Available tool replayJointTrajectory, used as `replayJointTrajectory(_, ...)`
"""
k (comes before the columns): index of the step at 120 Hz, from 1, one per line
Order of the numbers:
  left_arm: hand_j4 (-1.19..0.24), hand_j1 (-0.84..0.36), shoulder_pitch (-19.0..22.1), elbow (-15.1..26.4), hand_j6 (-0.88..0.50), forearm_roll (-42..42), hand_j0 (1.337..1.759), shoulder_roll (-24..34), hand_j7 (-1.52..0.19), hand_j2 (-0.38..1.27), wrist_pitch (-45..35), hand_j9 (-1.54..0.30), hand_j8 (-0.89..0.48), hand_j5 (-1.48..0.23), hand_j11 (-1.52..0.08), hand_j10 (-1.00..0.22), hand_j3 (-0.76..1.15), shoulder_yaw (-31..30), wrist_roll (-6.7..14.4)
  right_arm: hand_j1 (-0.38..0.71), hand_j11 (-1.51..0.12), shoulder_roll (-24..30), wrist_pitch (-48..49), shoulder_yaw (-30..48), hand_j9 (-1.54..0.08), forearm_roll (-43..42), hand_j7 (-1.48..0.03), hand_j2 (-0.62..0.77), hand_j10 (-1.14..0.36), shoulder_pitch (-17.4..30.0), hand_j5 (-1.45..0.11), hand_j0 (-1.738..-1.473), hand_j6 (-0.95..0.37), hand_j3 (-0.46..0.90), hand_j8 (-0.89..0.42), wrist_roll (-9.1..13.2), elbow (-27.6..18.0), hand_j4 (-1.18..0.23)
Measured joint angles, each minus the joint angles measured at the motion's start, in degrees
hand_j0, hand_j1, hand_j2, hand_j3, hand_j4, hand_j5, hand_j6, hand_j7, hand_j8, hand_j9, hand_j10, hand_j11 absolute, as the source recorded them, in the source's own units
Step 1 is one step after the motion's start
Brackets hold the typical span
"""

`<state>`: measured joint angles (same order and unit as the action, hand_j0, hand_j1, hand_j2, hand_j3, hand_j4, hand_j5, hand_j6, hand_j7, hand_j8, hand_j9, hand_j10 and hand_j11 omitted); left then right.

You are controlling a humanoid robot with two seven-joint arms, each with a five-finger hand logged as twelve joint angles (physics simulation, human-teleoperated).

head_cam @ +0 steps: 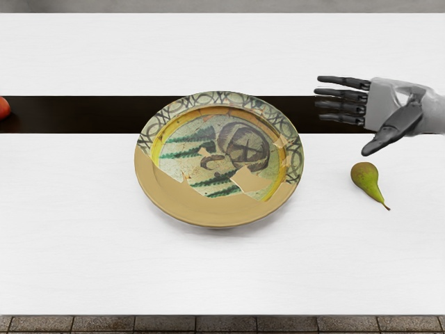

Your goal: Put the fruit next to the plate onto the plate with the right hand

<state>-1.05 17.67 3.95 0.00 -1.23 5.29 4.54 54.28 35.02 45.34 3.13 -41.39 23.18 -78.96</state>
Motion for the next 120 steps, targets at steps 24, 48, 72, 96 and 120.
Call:
replayJointTrajectory(24, 0.00, 0.35, 0.0, 0.0, 0.00, 0.0, 1.658, 0.0, 0.00, 0.00, 0.0, 0.00, 0.00, 0.00, 0.00, 0.00, 0.00, 0.0, 0.0, -0.31, -0.04, -0.9, 0.0, 0.3, -0.04, -8.9, -0.04, -0.01, -0.03, -4.7, -0.04, -1.658, -0.03, 0.00, -0.03, 3.9, -0.7, -0.03)
replayJointTrajectory(48, 0.00, 0.35, 0.0, 0.0, 0.00, 0.0, 1.658, 0.0, 0.00, 0.00, 0.0, 0.00, 0.00, 0.00, 0.00, 0.00, 0.00, 0.0, 0.0, -0.31, -0.04, 1.8, -5.2, 0.4, -0.04, -32.3, -0.04, 0.00, -0.03, -10.0, -0.04, -1.658, -0.03, 0.00, -0.03, 9.0, -5.6, -0.03)
replayJointTrajectory(72, 0.00, 0.35, 0.0, 0.0, 0.00, 0.0, 1.658, 0.0, 0.00, 0.00, 0.0, 0.00, 0.00, 0.00, 0.00, 0.00, 0.00, 0.0, 0.0, -0.31, -0.04, 3.0, -16.4, -1.0, -0.04, -44.2, -0.04, -0.01, -0.04, -11.9, -0.04, -1.658, -0.04, 0.00, -0.04, 11.4, -13.8, -0.04)
replayJointTrajectory(96, 0.00, 0.35, 0.0, 0.0, 0.00, 0.0, 1.658, 0.0, 0.00, 0.00, 0.0, 0.00, 0.00, 0.00, 0.00, 0.00, 0.00, 0.0, 0.0, -0.27, -0.09, 2.9, -33.9, -9.1, -0.09, -45.0, -0.09, -0.01, -0.07, -12.2, -0.09, -1.658, -0.08, 0.00, -0.07, 11.8, -16.3, -0.07)
replayJointTrajectory(120, 0.00, 0.35, 0.0, 0.0, 0.00, 0.0, 1.658, 0.0, 0.00, 0.00, 0.0, 0.00, 0.00, 0.00, 0.00, 0.00, 0.00, 0.0, 0.0, -0.26, -0.10, 0.8, -46.4, -16.0, -0.10, -44.9, -0.10, -0.01, -0.08, -11.4, -0.10, -1.658, -0.09, 0.00, -0.08, 11.8, -17.0, -0.08)
